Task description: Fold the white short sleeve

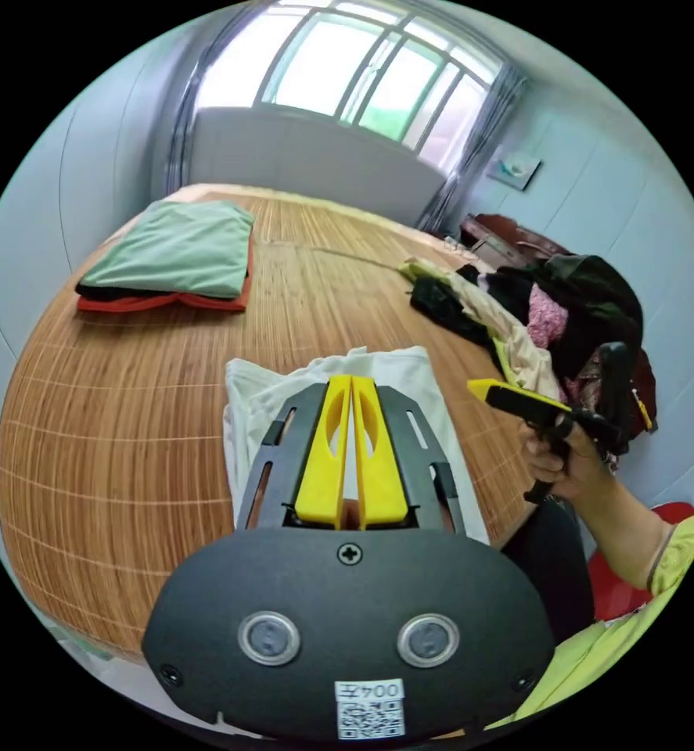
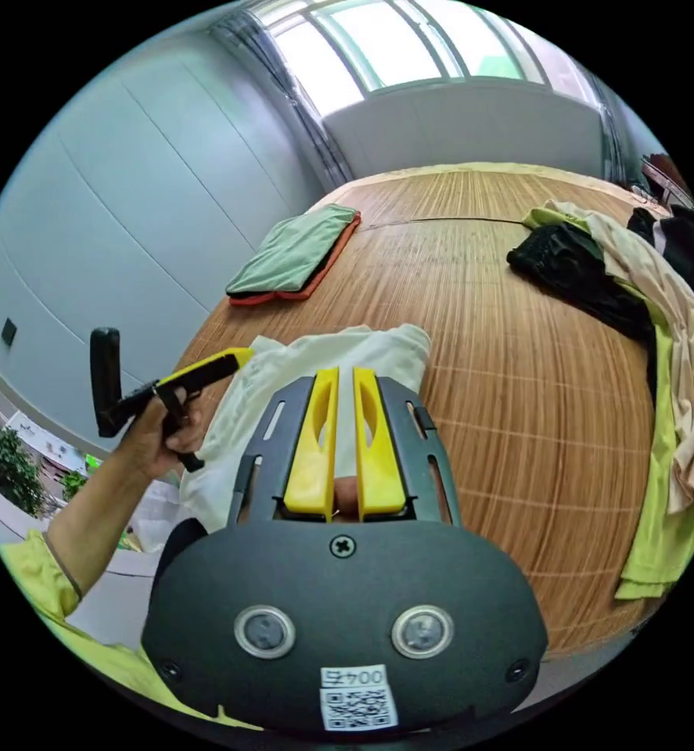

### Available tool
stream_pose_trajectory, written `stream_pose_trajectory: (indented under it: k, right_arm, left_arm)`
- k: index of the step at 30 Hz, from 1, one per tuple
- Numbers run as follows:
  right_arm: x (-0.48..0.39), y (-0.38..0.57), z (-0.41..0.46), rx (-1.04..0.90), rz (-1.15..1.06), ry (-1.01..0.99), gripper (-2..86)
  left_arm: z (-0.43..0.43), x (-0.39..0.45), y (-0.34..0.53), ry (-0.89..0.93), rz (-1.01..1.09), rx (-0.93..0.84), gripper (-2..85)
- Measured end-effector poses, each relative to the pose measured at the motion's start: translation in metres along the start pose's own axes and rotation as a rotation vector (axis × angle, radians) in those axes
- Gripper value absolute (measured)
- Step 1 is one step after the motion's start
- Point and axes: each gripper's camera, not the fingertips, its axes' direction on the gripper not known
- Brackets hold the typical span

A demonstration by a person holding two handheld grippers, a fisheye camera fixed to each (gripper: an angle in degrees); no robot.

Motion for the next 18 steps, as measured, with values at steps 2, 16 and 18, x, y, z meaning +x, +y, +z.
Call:
stream_pose_trajectory:
  k: [2, 16, 18]
  right_arm:
    - [0.024, -0.027, 0.028, -0.076, 0.073, -0.049, 4.0]
    - [0.026, 0.065, -0.015, -0.062, -0.086, -0.144, 4.3]
    - [0.004, 0.076, -0.007, -0.083, -0.174, -0.085, 4.6]
  left_arm:
    - [0.024, -0.018, -0.01, -0.089, -0.081, -0.062, 0.1]
    - [-0.026, -0.014, 0.073, 0.115, -0.119, 0.015, 0.1]
    - [-0.022, -0.004, 0.103, 0.054, -0.104, -0.013, 0.1]
